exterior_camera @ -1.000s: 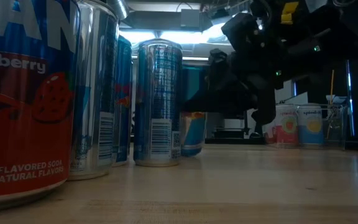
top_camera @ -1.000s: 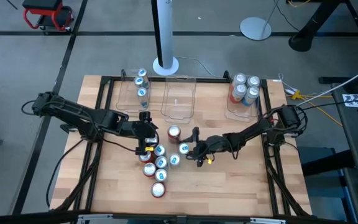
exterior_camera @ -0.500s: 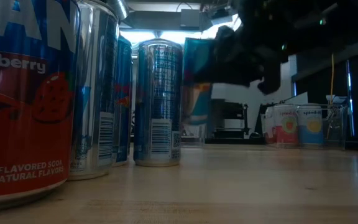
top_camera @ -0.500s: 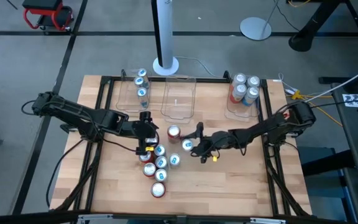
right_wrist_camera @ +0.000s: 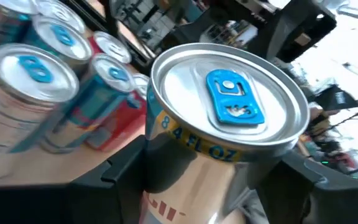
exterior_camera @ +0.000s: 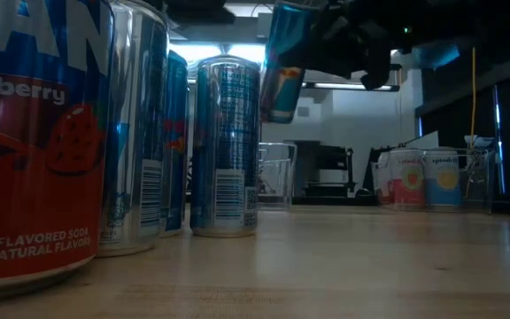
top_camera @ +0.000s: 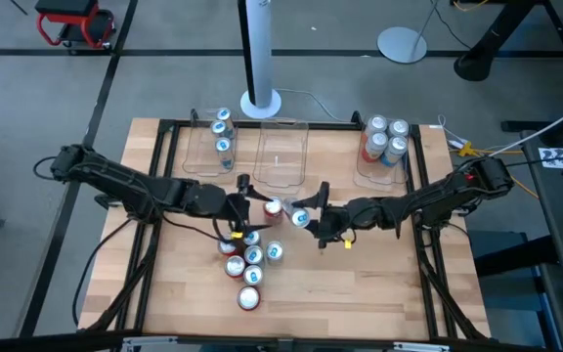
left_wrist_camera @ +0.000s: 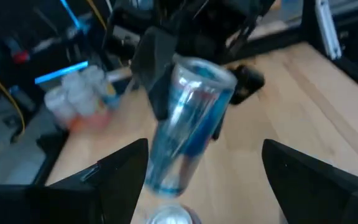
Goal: Sort soda cans
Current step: Put the blue soda can into the left transparent bin
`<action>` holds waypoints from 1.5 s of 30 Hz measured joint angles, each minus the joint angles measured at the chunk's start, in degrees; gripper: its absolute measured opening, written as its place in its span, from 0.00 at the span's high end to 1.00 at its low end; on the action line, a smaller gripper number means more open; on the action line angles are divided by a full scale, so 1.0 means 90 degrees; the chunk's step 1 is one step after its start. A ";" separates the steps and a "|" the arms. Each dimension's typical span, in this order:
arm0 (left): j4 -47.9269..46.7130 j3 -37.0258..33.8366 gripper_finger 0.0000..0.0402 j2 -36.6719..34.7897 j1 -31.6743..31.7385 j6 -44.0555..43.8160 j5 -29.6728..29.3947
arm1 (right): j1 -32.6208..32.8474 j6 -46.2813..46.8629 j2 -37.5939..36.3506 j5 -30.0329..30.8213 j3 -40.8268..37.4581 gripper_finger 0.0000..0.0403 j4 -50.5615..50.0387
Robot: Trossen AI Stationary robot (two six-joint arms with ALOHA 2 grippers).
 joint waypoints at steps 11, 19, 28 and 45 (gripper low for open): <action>0.1925 -0.0081 0.24 0.0911 -0.0024 0.0909 -0.0362 | -0.0165 -0.0435 0.0002 0.0075 0.0073 0.41 0.0722; 0.2995 -0.0081 0.24 0.1397 -0.0024 0.1515 -0.0657 | -0.0164 -0.0503 0.0030 0.0057 0.0078 0.41 0.0749; 0.3736 -0.0081 0.24 0.1860 0.0041 0.2003 -0.0694 | -0.0164 -0.0539 0.0304 0.0024 0.0287 0.41 0.0773; 0.4138 -0.0076 0.42 0.1953 -0.0012 0.2464 -0.0672 | -0.0159 -0.0812 0.0410 0.0040 0.0454 0.40 0.0869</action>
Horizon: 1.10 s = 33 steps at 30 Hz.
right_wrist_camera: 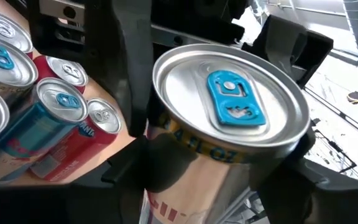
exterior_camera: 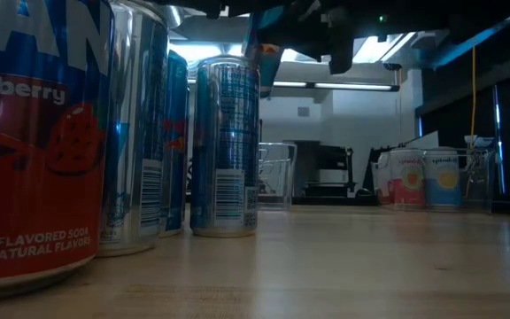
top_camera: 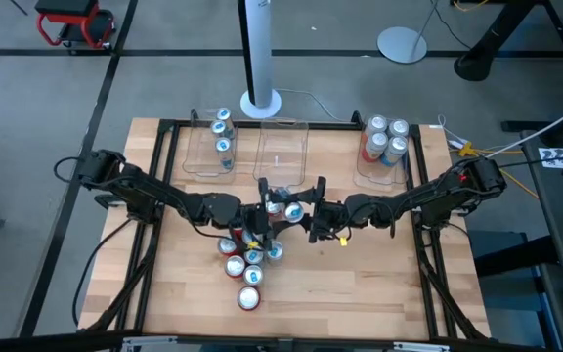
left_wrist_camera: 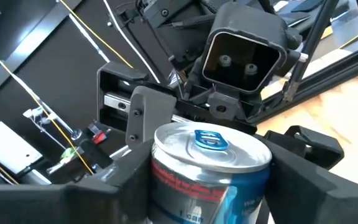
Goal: Sort soda cans
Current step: Put the blue soda can into the left transparent bin
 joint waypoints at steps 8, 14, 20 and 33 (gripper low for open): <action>-0.0012 0.0005 0.43 0.0001 -0.0012 -0.0053 0.0028 | -0.0005 -0.0272 0.0000 -0.0051 0.0005 0.25 -0.0012; -0.0310 0.0005 0.43 -0.0271 -0.0136 -0.0311 -0.0080 | 0.0001 -0.0556 -0.0290 -0.0030 0.0025 0.21 -0.0457; -0.1398 -0.0010 0.43 -0.1004 -0.0236 -0.0814 -0.0395 | -0.0005 -0.0753 -0.1033 0.0159 0.0034 0.21 -0.1477; -0.3889 -0.0007 0.43 -0.3159 0.0284 -0.1695 -0.1528 | -0.0005 -0.0684 -0.2100 0.1080 0.0019 0.20 -0.3566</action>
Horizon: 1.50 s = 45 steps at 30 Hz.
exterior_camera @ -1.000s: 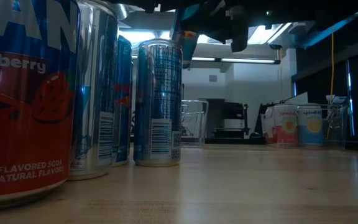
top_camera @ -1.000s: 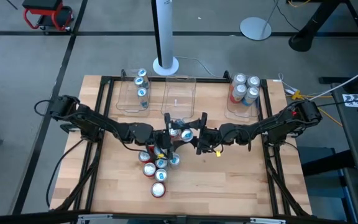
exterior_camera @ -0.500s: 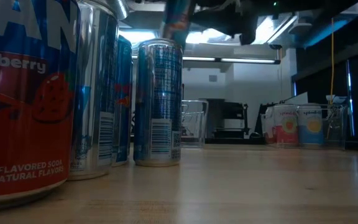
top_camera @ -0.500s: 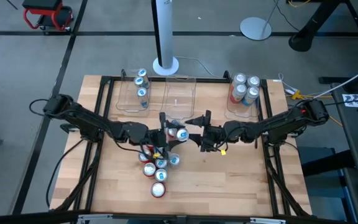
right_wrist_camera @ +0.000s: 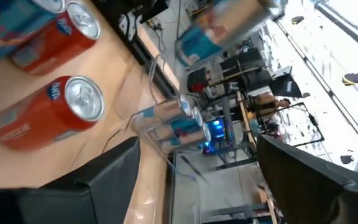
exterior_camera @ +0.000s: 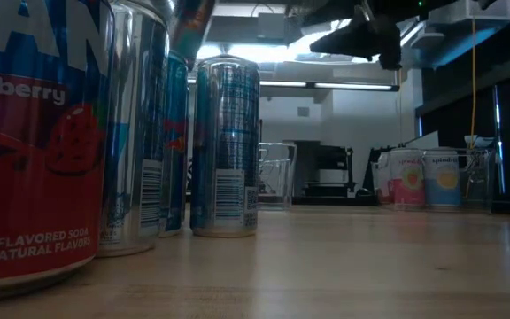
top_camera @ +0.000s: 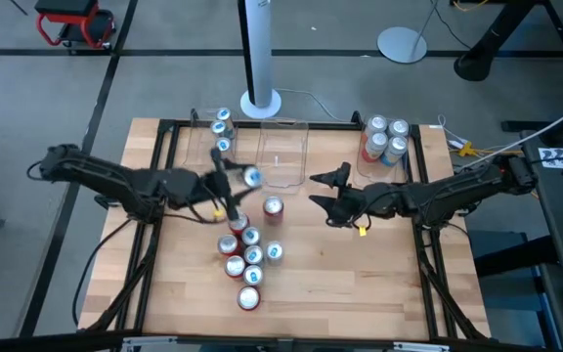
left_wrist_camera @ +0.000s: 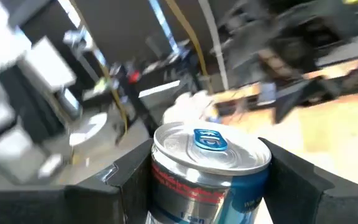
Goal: Sort soda cans
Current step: Put the blue soda can into the left transparent bin
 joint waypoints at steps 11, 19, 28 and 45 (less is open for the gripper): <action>-0.0499 -0.1016 0.43 -0.1478 0.1879 -0.0963 -0.0041 | 0.0000 0.0172 0.0007 -0.0053 -0.0358 0.20 -0.0304; 0.0288 -0.1781 0.43 -0.1652 0.3037 -0.1220 -0.0032 | 0.0000 0.0432 0.0007 0.0060 -0.1305 0.20 0.0903; 0.1550 -0.2139 0.43 -0.1541 0.4409 -0.1526 -0.0042 | 0.0000 0.0637 0.0007 0.0061 -0.2347 0.20 0.2337; 0.2878 -0.2159 0.43 0.0139 0.6004 -0.1857 0.0024 | 0.0000 0.0514 0.0007 0.0061 -0.2492 0.20 0.2583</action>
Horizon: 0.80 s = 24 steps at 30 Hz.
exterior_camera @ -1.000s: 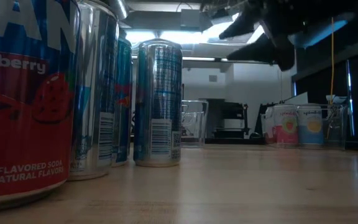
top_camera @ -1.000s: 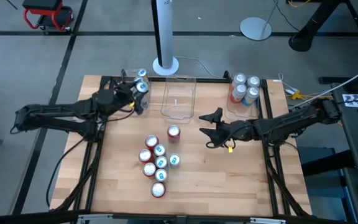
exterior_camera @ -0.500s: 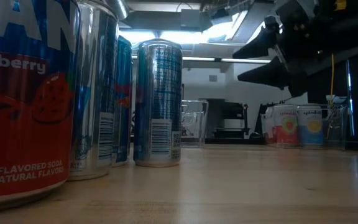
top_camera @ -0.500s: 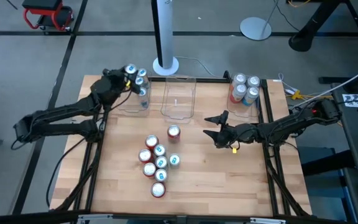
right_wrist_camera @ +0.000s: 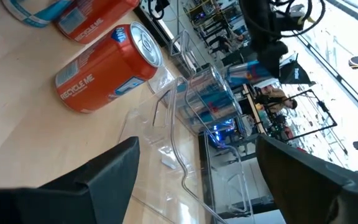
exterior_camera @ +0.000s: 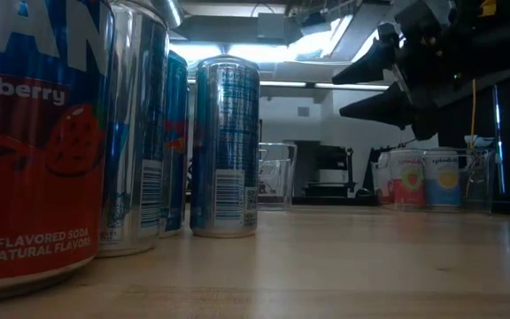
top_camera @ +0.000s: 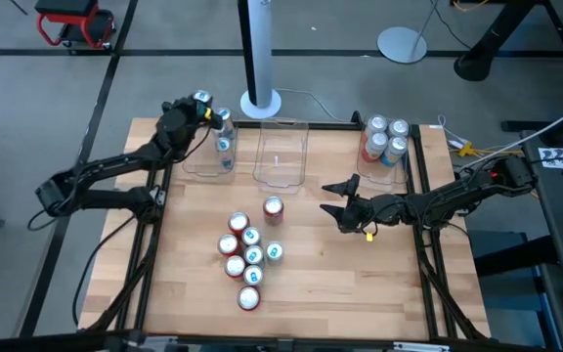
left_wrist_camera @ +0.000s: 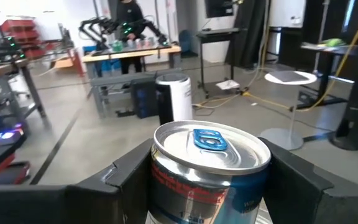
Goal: Sort soda cans
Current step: Put the blue soda can into the left transparent bin
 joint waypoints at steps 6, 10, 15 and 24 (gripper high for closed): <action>-0.0002 0.0000 0.43 0.0265 0.0318 -0.0100 0.0068 | 0.0007 -0.0023 0.0002 -0.0004 0.0002 0.20 -0.0040; 0.0044 0.0000 0.43 0.0406 0.0435 -0.0231 0.0073 | 0.0007 -0.0025 0.0002 -0.0012 0.0002 0.20 -0.0076; 0.1065 -0.0498 0.43 0.0585 0.0465 -0.0223 0.0076 | 0.0007 -0.0025 0.0002 -0.0017 0.0002 0.20 -0.0127; 0.2407 -0.1337 0.43 0.0738 0.0608 -0.0409 0.0895 | 0.0007 -0.0044 0.0005 -0.0014 0.0005 0.20 -0.0111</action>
